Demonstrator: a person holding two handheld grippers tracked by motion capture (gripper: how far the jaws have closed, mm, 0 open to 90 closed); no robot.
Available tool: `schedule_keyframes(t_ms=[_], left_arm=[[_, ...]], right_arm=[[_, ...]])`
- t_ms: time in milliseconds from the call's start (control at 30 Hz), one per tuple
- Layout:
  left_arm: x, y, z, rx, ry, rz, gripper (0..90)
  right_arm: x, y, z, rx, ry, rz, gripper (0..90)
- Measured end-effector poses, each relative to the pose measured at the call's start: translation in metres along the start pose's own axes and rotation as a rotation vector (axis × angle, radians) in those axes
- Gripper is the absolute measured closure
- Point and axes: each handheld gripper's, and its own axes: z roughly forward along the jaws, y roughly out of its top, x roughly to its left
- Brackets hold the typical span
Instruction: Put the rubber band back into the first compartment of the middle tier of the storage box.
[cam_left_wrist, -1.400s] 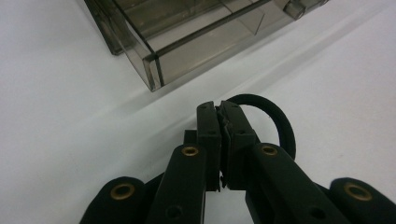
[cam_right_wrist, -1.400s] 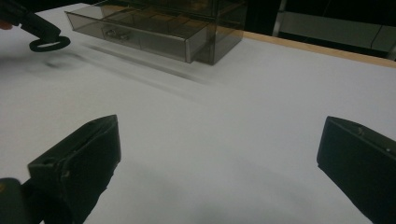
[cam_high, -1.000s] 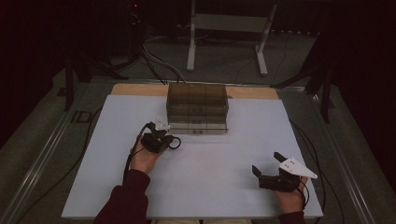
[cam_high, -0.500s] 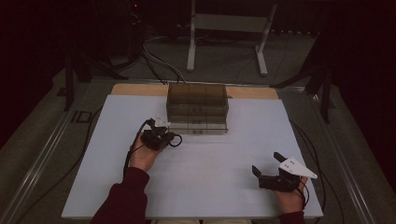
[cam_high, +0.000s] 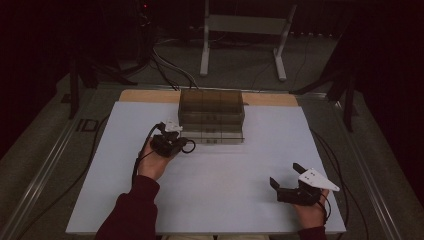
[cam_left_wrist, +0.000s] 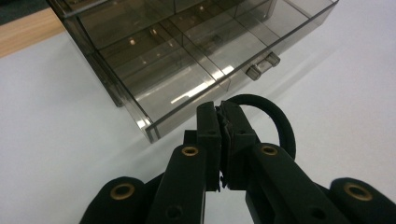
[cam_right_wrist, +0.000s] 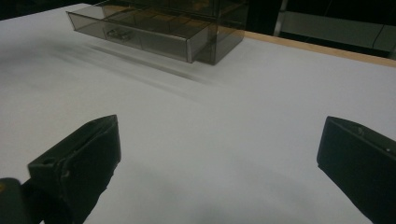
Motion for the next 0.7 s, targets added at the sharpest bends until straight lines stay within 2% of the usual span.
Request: schedule_keyframes(t_ms=[333, 700], left_arm=[[0.001, 0.01, -0.003, -0.011, -0.001, 0.006, 88.4], [0.009, 0.022, -0.007, -0.025, 0.016, 0.002, 88.4]], right_arm=[[0.0, 0.0, 0.0, 0.001, 0.002, 0.001, 0.2], [0.0, 0.0, 0.0, 0.002, 0.004, -0.001, 0.3]])
